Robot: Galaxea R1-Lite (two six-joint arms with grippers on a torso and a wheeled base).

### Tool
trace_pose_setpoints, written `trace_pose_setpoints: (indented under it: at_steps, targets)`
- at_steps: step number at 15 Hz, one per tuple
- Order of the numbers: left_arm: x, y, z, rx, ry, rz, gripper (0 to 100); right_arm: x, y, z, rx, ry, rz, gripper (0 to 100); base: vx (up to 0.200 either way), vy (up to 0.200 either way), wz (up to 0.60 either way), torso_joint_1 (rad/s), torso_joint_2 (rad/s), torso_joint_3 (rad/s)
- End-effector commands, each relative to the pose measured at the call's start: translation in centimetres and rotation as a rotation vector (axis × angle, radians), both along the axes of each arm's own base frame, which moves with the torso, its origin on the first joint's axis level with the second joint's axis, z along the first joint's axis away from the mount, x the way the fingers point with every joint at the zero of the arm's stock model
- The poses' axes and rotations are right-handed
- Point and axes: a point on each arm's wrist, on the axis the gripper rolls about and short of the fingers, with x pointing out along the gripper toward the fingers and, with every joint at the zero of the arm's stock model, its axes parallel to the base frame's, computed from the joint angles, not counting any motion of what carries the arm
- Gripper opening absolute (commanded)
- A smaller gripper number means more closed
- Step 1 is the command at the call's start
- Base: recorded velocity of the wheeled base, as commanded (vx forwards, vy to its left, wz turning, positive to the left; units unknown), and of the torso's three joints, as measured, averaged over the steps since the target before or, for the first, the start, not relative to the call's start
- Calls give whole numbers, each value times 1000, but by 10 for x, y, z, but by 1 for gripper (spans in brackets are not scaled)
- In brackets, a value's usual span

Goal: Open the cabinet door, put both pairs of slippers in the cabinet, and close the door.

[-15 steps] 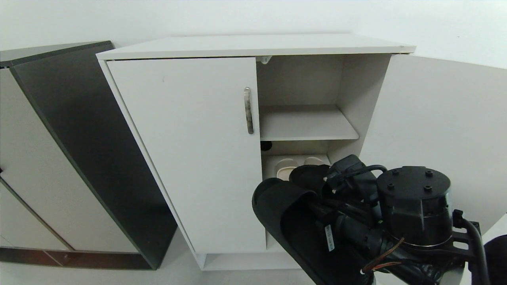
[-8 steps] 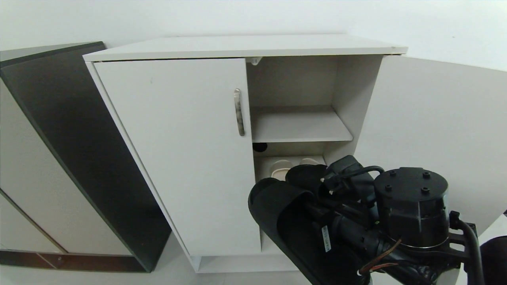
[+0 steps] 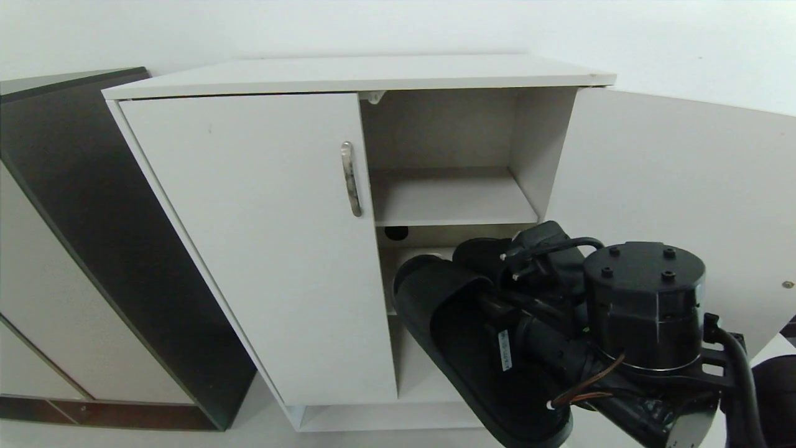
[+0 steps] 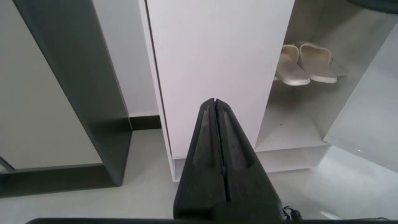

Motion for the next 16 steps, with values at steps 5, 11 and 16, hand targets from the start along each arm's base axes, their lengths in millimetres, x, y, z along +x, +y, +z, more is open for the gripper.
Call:
trace_pose_setpoints:
  at_steps: [5,11,16]
  targets:
    - [0,0,0,1,0,0,0,17,45,23,43,-45,-261,0,0,0,0,0,0,0]
    - [0,0,0,1,0,0,0,46,64,31,90,-35,-357,0,0,0,0,0,0,0]
    - [0,0,0,1,0,0,0,45,65,42,93,2,-365,0,0,0,0,0,0,0]
